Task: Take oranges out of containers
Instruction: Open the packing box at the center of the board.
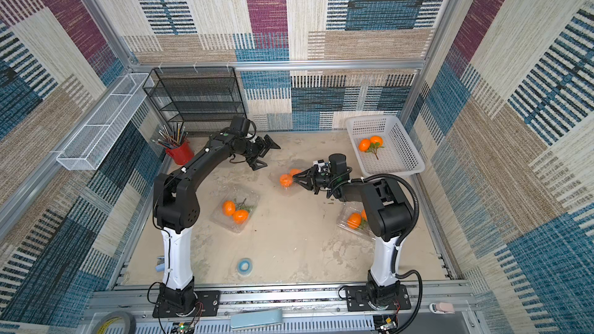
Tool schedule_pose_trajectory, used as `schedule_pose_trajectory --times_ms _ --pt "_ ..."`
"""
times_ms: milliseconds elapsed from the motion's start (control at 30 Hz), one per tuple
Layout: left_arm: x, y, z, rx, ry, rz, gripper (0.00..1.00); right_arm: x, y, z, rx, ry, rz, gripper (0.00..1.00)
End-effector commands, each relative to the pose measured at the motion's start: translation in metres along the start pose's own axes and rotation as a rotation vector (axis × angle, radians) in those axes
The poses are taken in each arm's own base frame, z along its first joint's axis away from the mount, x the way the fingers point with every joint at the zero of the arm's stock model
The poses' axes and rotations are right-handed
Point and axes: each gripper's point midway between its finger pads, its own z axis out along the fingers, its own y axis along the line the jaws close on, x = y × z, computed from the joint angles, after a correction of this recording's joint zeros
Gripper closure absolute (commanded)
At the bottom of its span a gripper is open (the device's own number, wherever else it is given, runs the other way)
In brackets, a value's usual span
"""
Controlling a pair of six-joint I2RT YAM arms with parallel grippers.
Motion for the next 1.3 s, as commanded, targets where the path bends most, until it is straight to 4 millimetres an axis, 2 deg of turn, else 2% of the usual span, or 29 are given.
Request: schedule_pose_trajectory --times_ms 0,233,367,500,700,1033,1267 --pt "0.003 -0.013 -0.005 0.124 -0.005 0.033 0.03 -0.018 0.028 -0.001 -0.085 -0.063 0.016 0.79" --pt "0.018 -0.007 -0.019 0.211 -0.036 0.037 0.04 -0.050 0.049 -0.003 -0.137 -0.121 0.042 0.79" --pt "0.024 0.000 -0.018 0.279 -0.052 -0.016 0.07 -0.056 0.049 -0.004 -0.156 -0.135 0.070 0.79" --pt "0.028 0.016 -0.012 0.289 -0.060 -0.076 0.12 -0.059 0.049 -0.004 -0.175 -0.150 0.095 0.80" --pt "0.030 0.037 0.000 0.287 -0.071 -0.159 0.16 -0.062 0.048 -0.005 -0.191 -0.161 0.128 0.80" --pt "0.027 0.027 0.019 0.302 -0.036 -0.172 0.19 -0.049 0.046 0.007 -0.191 -0.133 0.139 0.80" --pt "0.023 0.032 0.029 0.292 -0.034 -0.196 0.20 -0.042 0.045 0.010 -0.201 -0.125 0.151 0.79"
